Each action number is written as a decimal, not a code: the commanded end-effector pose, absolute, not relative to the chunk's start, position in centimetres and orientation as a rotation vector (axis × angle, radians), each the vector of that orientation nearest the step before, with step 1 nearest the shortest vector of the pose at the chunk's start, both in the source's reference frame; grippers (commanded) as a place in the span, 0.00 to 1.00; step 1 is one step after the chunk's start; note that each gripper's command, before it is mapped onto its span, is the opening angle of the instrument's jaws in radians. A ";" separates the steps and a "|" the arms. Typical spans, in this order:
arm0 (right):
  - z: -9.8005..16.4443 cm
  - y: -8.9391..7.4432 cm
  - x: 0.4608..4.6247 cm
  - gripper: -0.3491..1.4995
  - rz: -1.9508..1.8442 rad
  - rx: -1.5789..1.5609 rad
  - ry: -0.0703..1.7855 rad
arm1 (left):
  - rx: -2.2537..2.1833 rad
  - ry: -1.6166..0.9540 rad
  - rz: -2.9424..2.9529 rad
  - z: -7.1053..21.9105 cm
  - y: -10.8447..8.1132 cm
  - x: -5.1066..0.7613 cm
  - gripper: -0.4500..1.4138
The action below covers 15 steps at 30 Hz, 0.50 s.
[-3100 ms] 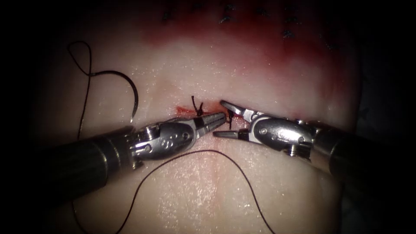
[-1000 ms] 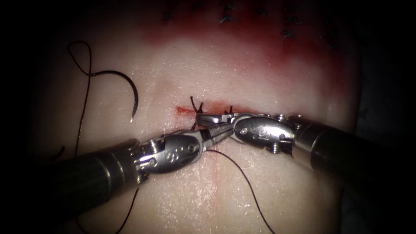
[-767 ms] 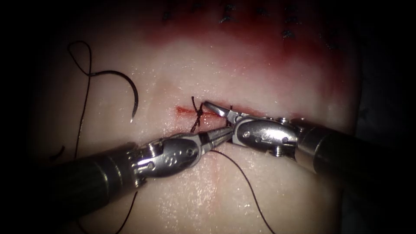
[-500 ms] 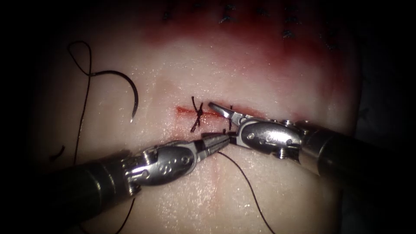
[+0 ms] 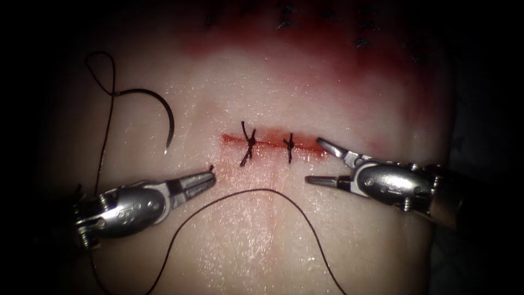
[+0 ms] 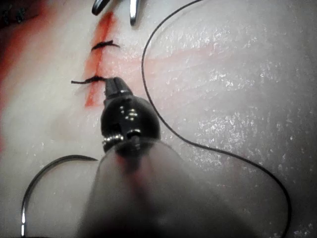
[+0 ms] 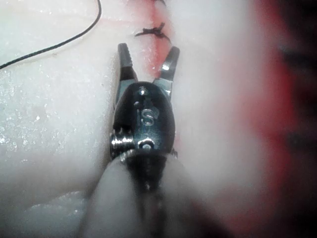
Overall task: Wound Closure
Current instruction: Set down the cutting of suture
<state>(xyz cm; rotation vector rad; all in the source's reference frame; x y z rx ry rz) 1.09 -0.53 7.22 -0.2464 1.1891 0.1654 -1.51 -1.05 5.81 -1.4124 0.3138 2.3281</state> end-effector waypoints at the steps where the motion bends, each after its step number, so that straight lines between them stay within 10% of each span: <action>1: 7.3 -0.5 1.09 0.99 0.169 -0.247 1.183 | -1.404 0.323 2.325 5.9 -1.0 -1.49 0.05; 15: 7.3 -0.5 1.06 0.99 0.193 -0.242 1.171 | -1.304 0.253 2.232 6.8 -1.4 -1.00 0.13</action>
